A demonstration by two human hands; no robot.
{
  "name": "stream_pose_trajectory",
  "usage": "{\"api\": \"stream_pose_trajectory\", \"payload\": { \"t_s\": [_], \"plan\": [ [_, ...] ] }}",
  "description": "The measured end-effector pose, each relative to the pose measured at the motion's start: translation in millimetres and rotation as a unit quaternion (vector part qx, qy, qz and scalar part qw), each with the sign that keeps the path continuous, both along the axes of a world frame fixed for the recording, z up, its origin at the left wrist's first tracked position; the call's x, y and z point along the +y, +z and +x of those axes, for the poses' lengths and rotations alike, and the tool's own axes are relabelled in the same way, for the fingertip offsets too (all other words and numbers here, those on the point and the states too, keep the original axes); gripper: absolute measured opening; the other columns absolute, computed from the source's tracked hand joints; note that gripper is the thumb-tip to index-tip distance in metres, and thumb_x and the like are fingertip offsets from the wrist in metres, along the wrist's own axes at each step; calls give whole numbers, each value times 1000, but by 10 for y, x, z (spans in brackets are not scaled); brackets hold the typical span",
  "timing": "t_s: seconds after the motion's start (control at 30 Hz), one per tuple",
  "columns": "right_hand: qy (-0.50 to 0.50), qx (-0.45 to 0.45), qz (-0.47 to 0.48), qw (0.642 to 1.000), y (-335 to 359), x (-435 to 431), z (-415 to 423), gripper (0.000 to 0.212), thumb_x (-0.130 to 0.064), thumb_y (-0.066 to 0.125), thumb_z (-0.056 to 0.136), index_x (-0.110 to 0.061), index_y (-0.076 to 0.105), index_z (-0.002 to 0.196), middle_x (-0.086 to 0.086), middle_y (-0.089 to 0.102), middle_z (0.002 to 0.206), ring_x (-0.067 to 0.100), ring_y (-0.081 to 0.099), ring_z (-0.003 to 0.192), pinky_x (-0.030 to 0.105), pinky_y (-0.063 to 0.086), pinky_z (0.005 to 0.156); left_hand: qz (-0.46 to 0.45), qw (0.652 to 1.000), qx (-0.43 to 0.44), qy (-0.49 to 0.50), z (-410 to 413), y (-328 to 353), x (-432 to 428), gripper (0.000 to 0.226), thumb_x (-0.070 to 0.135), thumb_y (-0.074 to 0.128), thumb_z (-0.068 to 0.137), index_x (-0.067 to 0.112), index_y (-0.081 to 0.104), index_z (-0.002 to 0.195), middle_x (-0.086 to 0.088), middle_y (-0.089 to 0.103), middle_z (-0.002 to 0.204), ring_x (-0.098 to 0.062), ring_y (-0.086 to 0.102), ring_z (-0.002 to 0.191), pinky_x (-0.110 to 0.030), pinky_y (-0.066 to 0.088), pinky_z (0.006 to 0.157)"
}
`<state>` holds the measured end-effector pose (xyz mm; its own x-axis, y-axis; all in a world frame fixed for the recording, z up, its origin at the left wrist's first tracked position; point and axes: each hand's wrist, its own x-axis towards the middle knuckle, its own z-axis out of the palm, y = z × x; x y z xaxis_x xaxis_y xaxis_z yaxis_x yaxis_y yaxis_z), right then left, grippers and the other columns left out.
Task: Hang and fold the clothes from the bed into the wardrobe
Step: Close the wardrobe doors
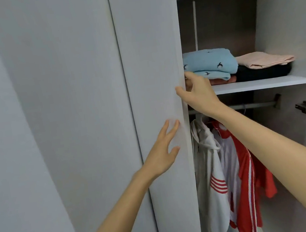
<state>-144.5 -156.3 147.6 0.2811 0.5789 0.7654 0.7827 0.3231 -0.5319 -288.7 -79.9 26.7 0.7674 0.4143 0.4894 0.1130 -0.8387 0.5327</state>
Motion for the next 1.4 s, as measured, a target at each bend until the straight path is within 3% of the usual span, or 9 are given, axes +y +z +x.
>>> {"api": "stream_pose_trajectory", "payload": {
  "t_s": [0.13, 0.27, 0.37, 0.5, 0.7, 0.8, 0.93, 1.27, 1.4],
  "plan": [
    [-27, 46, 3, 999, -15, -44, 652, 33, -12, 60, 92, -9, 59, 125, -11, 63, 110, -7, 60, 93, 8, 49, 78, 54, 998, 25, 15, 636, 22, 110, 77, 16, 51, 98, 39, 0, 151, 16, -27, 154, -7, -17, 144, -28, 7, 117],
    [-56, 59, 3, 997, 4, 30, 1243, 28, -13, 61, 92, -11, 65, 120, -18, 64, 99, -15, 58, 82, 3, 46, 70, 97, 991, 29, 88, 1263, 9, 318, 98, 23, 63, 91, 39, -15, 148, 12, -39, 150, -14, -25, 143, -35, 13, 117],
    [-59, 54, 21, 997, -27, 128, 1569, 26, -13, 63, 91, -17, 68, 116, -26, 62, 88, -19, 57, 77, 0, 44, 67, 134, 979, 42, 149, 1663, 25, 514, 121, 34, 74, 81, 41, -30, 141, 8, -44, 147, -21, -32, 141, -51, 2, 117],
    [-59, 56, 39, 996, -2, 293, 1919, 34, -10, 67, 88, -26, 64, 117, -32, 60, 81, -20, 58, 75, -3, 41, 66, 167, 968, 52, 182, 2065, 19, 778, 138, 53, 80, 65, 40, -36, 138, 4, -47, 145, -28, -39, 136, -59, -7, 110],
    [-62, 84, 48, 993, 17, 639, 2366, 46, -5, 70, 85, -11, 59, 130, -9, 65, 108, -5, 60, 88, 0, 44, 71, 179, 958, 46, 221, 2462, -34, 1039, 137, 59, 79, 61, 40, -29, 143, 2, -43, 148, -35, -41, 134, -60, -13, 107],
    [-50, 100, 35, 993, 14, 780, 2549, 48, -5, 70, 85, -12, 59, 130, -1, 67, 118, 4, 63, 100, 9, 50, 84, 180, 954, 48, 235, 2602, -54, 1145, 136, 60, 78, 62, 40, -30, 142, 1, -43, 148, -35, -43, 133, -61, -15, 105],
    [-31, 117, 23, 992, 31, 935, 2710, 46, -3, 67, 86, -14, 59, 131, -8, 66, 115, 5, 63, 105, 23, 52, 94, 187, 948, 45, 254, 2766, -68, 1251, 135, 61, 77, 62, 39, -28, 144, 1, -42, 149, -34, -43, 132, -62, -16, 105],
    [-19, 118, 21, 993, 19, 1041, 2834, 39, -5, 66, 87, -16, 63, 125, -18, 66, 100, -11, 61, 89, 5, 49, 77, 201, 939, 39, 276, 2843, -79, 1293, 130, 59, 76, 67, 37, -25, 145, 1, -41, 150, -34, -40, 134, -59, -17, 107],
    [-76, 110, 19, 991, 2, 941, 2750, 33, -13, 65, 89, -16, 62, 122, -9, 65, 105, -5, 57, 85, -2, 42, 68, 159, 955, 5, 252, 2758, 4, 1125, 99, 40, 64, 87, 38, -12, 150, 5, -31, 155, -30, -23, 144, -52, -5, 114]
  ]
}}
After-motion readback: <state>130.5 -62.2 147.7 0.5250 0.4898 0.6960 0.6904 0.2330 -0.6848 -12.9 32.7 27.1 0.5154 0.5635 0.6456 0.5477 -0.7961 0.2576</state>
